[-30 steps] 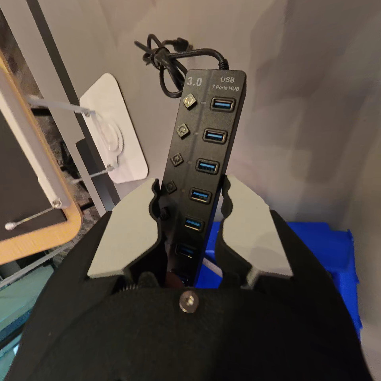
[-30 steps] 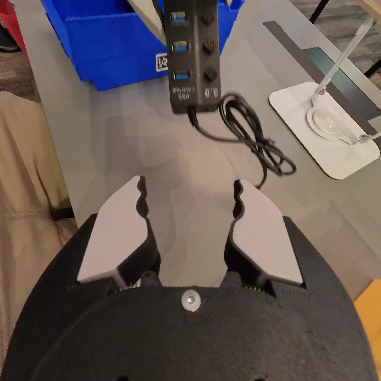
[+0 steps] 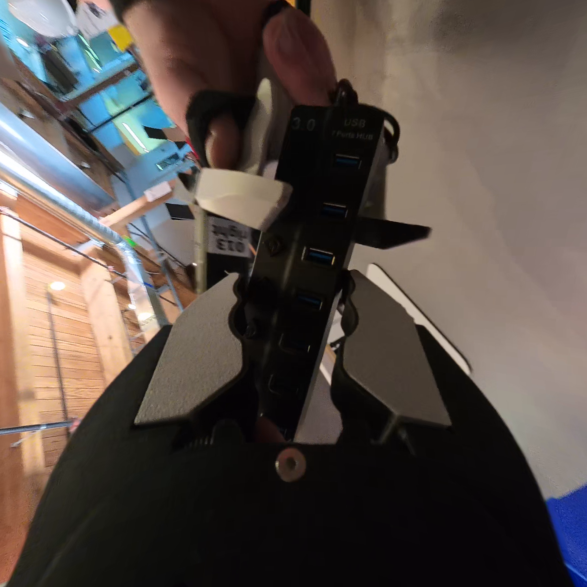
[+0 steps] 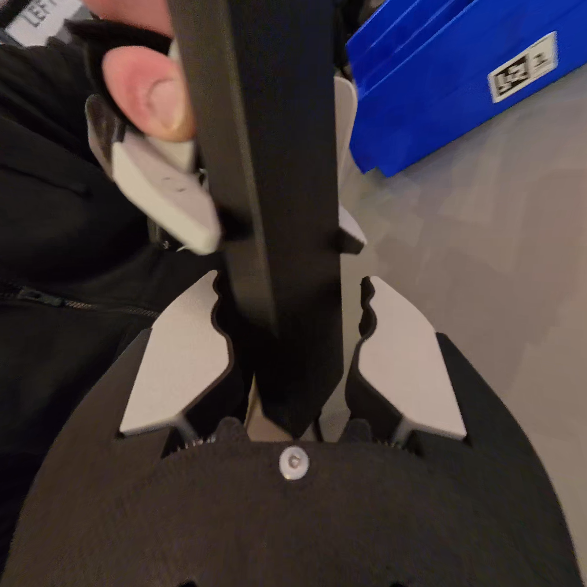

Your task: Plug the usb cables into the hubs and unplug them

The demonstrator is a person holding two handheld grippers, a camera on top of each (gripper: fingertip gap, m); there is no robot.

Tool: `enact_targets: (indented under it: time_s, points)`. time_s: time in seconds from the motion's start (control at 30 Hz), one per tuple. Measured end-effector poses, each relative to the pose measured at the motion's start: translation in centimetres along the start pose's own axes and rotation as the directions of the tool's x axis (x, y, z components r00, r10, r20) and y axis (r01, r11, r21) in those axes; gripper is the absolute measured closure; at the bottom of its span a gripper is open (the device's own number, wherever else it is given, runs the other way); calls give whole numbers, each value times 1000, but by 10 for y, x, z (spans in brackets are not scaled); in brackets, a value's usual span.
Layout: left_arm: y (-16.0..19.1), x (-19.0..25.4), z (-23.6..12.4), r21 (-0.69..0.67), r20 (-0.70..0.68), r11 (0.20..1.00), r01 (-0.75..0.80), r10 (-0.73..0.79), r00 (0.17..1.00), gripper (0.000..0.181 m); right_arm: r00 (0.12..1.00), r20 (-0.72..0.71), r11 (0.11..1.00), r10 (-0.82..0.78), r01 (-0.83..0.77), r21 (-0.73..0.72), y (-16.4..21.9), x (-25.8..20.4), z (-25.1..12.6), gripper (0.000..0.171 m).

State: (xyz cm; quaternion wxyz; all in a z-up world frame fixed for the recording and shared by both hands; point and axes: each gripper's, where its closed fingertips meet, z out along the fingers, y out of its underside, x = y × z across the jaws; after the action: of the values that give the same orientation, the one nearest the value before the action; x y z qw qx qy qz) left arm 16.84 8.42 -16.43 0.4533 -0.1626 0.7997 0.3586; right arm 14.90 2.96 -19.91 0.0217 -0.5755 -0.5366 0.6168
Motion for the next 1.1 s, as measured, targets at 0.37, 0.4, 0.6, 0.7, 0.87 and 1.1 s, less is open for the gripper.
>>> enact_targets:
  time_s: [0.37,0.4,0.6,0.7,0.87,1.1]
  points:
    - [1,-9,-4,-18,110,1000,-20,21,994,121,967,255,1000,24,-25,-1,-2,-22,10,99]
    - [5,-12,-5,-31,121,999,-6,10,993,120,972,236,1000,12,-17,20,-6,-21,8,99]
    - [23,-32,-27,-7,169,955,296,-291,942,127,996,58,982,-70,58,181,-27,-3,-15,100]
    - [39,-35,-36,-36,202,881,471,-455,867,131,991,-53,968,-123,131,216,-34,4,-24,100]
    - [48,-32,-35,48,79,330,943,-942,325,112,939,-283,956,-193,245,159,-37,24,-23,100]
    - [40,-36,-13,74,-158,-331,941,-935,-317,89,812,-500,931,-302,364,28,-41,38,-16,100]
